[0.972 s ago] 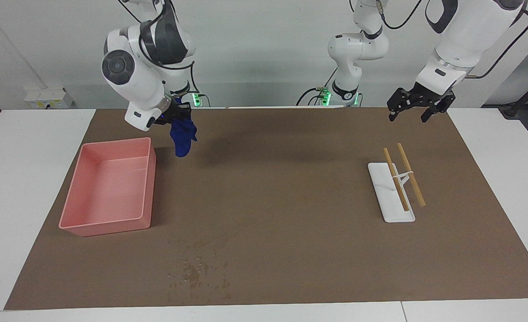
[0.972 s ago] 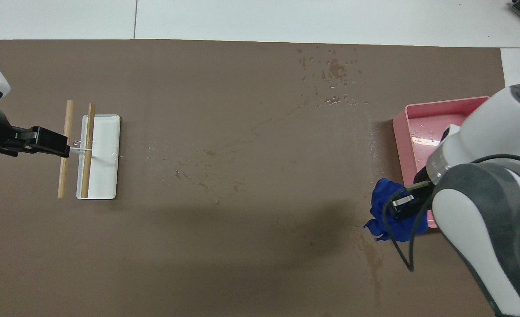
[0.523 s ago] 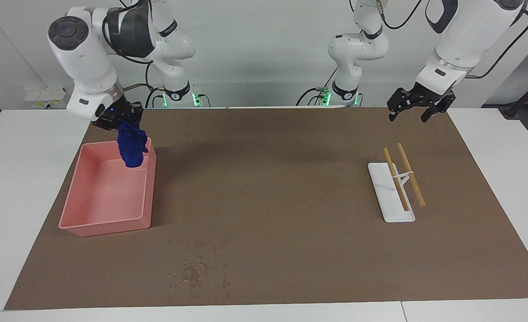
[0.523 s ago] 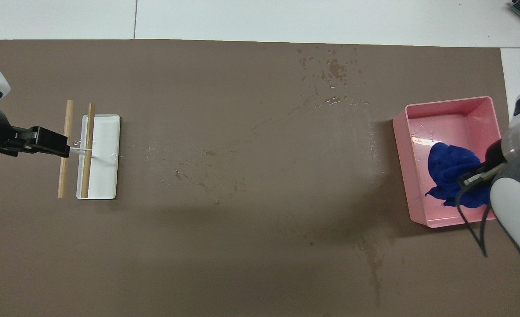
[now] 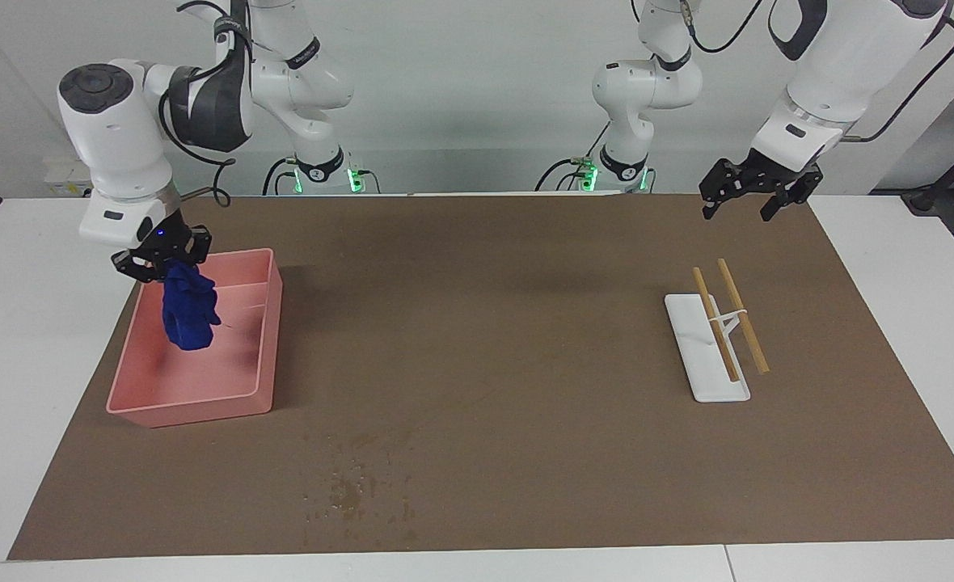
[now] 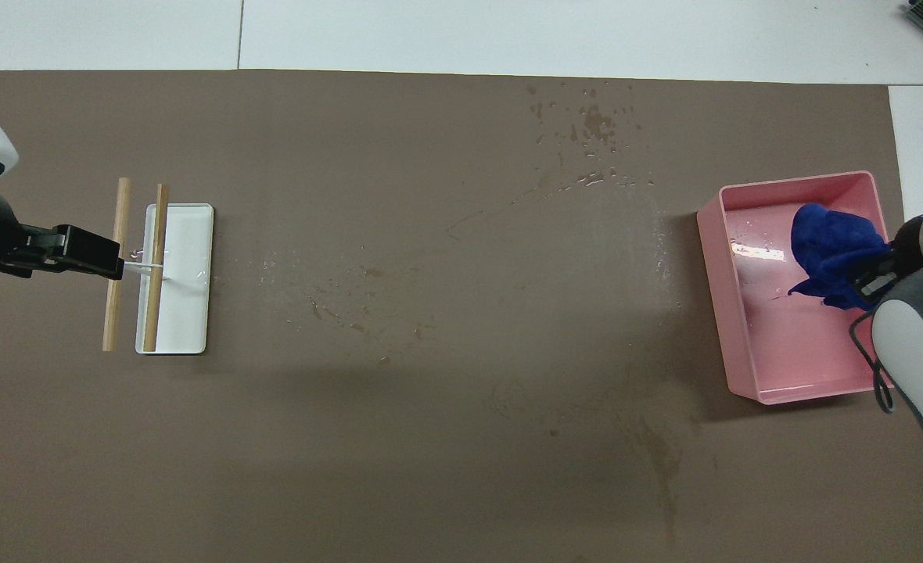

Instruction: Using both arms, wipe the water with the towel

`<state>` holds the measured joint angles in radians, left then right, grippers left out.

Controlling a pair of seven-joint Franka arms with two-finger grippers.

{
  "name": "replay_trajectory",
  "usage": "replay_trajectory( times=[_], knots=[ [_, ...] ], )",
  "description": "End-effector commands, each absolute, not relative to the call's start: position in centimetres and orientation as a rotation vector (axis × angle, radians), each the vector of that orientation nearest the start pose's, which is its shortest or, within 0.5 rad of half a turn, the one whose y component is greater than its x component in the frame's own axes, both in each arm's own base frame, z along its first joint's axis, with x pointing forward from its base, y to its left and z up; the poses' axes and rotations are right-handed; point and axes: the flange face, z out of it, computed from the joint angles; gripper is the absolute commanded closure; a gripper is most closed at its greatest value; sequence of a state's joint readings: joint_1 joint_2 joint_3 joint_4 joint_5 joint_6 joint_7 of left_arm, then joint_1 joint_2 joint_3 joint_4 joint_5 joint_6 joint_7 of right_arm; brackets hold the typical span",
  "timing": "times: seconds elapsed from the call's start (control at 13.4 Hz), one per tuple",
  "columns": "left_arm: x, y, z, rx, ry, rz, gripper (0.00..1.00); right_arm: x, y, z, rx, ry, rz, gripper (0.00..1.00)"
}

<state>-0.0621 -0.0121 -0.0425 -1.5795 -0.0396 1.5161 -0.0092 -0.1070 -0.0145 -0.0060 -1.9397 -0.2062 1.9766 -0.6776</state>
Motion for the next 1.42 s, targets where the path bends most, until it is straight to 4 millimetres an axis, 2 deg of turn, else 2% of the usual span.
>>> replay_trajectory(
  times=[0.0,0.07,0.22,0.45,0.52,0.6,0.67,0.75,0.82,1.05,1.12,1.2,1.35],
  knots=[
    [54.0,-6.0,62.0,-3.172,0.171,0.069,0.0,55.4,-9.1,48.7,-3.179,-1.082,0.046,0.27],
    [54.0,-6.0,62.0,-3.172,0.169,0.069,0.0,55.4,-9.1,48.7,-3.175,-1.073,0.052,0.0],
    [54.0,-6.0,62.0,-3.172,0.169,0.069,0.0,55.5,-9.1,49.2,-3.173,-1.05,0.041,0.0],
    [54.0,-6.0,62.0,-3.172,0.171,0.069,0.0,56.3,-7.7,52.7,-3.146,-1.001,-0.033,0.0],
    [54.0,-6.0,62.0,-3.172,0.171,0.069,0.0,56.2,-7.0,54.8,-3.128,-0.974,-0.022,0.0],
    [54.0,-6.0,62.0,-3.172,0.169,0.069,0.0,56.3,-5.3,58.1,-3.127,-0.959,-0.011,0.0],
    [54.0,-6.0,62.0,-3.172,0.169,0.069,0.0,56.4,-3.7,60.4,-3.143,-0.863,0.024,0.0],
    [54.0,-6.0,62.0,-3.172,0.169,0.069,0.0,55.9,-3.3,62.9,-3.175,-0.702,0.036,0.0],
    [54.0,-6.0,62.0,-3.172,0.171,0.069,0.0,55.5,-2.5,64.4,-3.167,-0.594,0.023,0.0],
    [54.0,-6.0,62.0,-3.172,0.169,0.069,0.0,55.1,-0.6,64.9,-3.108,-0.461,0.032,0.0],
    [54.0,-6.0,62.0,-3.172,0.169,0.069,0.0,54.8,1.6,64.7,-3.12,-0.389,0.073,0.0],
    [54.0,-6.0,62.0,-3.172,0.169,0.069,0.0,54.7,2.0,64.4,-3.122,-0.315,0.086,0.0],
    [54.0,-6.0,62.0,-3.172,0.171,0.069,0.0,54.7,2.2,64.2,-3.12,-0.319,0.091,0.0]
  ],
)
